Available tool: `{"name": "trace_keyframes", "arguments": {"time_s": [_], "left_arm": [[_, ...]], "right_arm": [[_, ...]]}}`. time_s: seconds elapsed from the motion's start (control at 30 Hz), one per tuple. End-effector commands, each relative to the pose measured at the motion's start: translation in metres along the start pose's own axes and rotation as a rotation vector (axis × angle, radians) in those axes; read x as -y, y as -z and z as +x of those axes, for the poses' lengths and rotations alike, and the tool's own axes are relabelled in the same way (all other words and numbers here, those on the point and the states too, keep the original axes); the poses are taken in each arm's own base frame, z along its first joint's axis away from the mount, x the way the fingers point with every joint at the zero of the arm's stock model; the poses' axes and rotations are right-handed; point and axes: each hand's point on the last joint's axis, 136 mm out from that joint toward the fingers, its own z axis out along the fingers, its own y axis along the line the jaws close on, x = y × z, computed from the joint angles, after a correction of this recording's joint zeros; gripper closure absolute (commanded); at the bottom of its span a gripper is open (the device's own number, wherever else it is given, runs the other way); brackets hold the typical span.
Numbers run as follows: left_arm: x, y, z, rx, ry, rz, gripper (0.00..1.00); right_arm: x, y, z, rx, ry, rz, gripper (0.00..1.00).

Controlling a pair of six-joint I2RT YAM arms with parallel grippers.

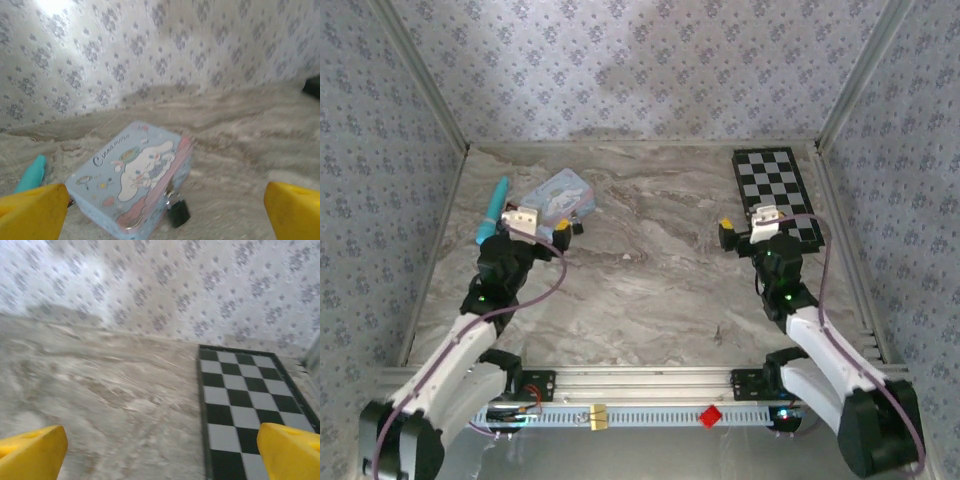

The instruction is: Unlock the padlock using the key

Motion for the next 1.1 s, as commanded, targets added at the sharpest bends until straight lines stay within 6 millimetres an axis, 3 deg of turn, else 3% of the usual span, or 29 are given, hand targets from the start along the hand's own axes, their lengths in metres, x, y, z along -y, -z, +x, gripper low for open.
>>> {"name": "trace_keyframes", "arguments": {"time_s": [0.0, 0.07, 0.17, 0.3, 0.37, 0.47, 0.67, 0.83, 1.07], "left_arm": [[-0.024, 0.023, 0.003, -0.093, 0.237, -0.149, 0.0], [-0.05, 0.046, 0.014, -0.163, 0.379, -0.329, 0.0], [-0.041, 0.064, 0.023, -0.279, 0.354, -0.28, 0.0], [-0.034, 0.082, 0.052, -0.321, 0.52, -0.272, 0.0], [-0.015, 0.079, 0.059, -0.309, 0.552, -0.15, 0.0], [-0.004, 0.078, 0.079, -0.378, 0.591, -0.107, 0.0], [0.016, 0.071, 0.115, -0.549, 0.606, -0.055, 0.0], [0.031, 0.06, 0.125, -0.57, 0.591, 0.007, 0.0], [0.036, 0.048, 0.126, -0.539, 0.572, 0.024, 0.0]], "right_arm": [[-0.011, 0.021, -0.005, -0.108, -0.148, -0.041, 0.01], [-0.003, 0.034, -0.013, -0.151, -0.271, 0.006, 0.01], [-0.004, 0.052, -0.017, -0.231, -0.364, -0.005, 0.01], [0.011, 0.076, 0.003, -0.317, -0.569, 0.097, 0.01], [-0.006, 0.074, -0.001, -0.28, -0.523, -0.036, 0.01], [-0.018, 0.078, 0.007, -0.342, -0.523, -0.084, 0.01], [-0.035, 0.095, 0.049, -0.597, -0.497, -0.031, 0.01], [-0.061, 0.114, 0.083, -0.758, -0.468, -0.023, 0.07], [-0.069, 0.139, 0.13, -0.9, -0.441, 0.091, 0.11]]}}
